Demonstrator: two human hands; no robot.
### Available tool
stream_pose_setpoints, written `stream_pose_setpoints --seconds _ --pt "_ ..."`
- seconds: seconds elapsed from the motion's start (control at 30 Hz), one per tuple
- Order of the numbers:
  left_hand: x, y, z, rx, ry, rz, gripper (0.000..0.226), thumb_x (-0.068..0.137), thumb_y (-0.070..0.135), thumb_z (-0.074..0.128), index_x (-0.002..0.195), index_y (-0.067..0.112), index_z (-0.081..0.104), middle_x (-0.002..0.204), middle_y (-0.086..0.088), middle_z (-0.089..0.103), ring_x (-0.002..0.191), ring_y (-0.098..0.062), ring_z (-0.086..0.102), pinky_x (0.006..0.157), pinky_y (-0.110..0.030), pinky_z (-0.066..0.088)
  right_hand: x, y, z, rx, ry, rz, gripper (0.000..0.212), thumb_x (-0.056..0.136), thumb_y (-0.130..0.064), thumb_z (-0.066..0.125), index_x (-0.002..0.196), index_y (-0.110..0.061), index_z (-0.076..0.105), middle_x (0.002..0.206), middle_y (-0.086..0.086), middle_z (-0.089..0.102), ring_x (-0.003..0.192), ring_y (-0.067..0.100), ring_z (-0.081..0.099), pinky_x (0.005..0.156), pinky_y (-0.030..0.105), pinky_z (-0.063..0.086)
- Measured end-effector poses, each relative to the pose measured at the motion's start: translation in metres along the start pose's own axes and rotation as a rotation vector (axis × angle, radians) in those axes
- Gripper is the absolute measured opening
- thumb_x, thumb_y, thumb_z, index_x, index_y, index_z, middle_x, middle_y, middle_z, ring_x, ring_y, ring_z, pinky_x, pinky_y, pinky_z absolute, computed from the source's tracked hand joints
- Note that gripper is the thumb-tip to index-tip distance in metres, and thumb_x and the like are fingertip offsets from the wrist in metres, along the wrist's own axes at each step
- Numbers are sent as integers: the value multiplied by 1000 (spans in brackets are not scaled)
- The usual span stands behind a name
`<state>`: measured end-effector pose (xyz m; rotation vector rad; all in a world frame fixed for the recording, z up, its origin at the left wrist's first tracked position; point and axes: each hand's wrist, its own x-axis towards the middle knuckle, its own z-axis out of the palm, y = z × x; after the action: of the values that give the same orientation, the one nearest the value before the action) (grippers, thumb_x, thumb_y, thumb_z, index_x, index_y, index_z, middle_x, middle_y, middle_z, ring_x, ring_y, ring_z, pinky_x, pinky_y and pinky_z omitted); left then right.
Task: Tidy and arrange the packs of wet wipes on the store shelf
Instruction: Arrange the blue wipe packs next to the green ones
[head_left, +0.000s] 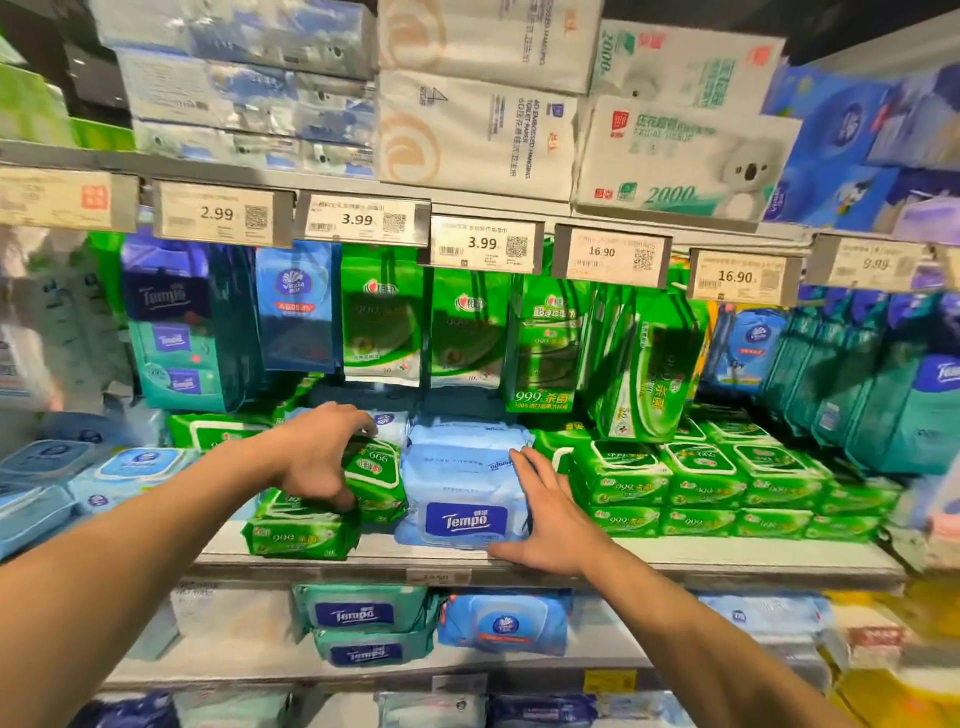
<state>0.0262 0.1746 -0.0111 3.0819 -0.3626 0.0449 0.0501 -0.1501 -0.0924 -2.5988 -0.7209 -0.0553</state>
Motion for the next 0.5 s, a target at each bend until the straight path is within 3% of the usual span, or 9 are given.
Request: stream_pose_setpoints --seconds 0.1,0.2,0.3,0.5 --pt "-2 -1 -13 6 -35 0 100 43 53 82 131 22 46 119 3 51 108 -18 46 93 -37 47 4 -1 0 45 -17 21 117 71 -49 79 155 -25 1 159 -13 -11 148 18 11 118 33 22" --pt "-7 -1 -25 -36 -19 -7 97 47 46 86 132 22 46 120 2 51 108 -18 45 93 -37 47 9 -8 6 58 21 28 97 81 -39 75 154 -21 15 160 -10 -8 145 18 24 113 30 30" --pt "-11 1 -30 -75 -9 -14 96 49 42 88 133 22 46 122 2 50 109 -18 45 93 -37 47 13 -18 14 23 67 22 85 85 -34 72 152 -19 23 161 -6 1 145 19 23 113 28 26" --pt "-14 2 -37 -145 62 -5 91 46 40 88 128 20 51 120 1 54 106 -19 52 93 -37 49 19 -32 24 34 98 28 85 85 -34 73 153 -19 24 161 -5 8 145 20 26 115 29 25"
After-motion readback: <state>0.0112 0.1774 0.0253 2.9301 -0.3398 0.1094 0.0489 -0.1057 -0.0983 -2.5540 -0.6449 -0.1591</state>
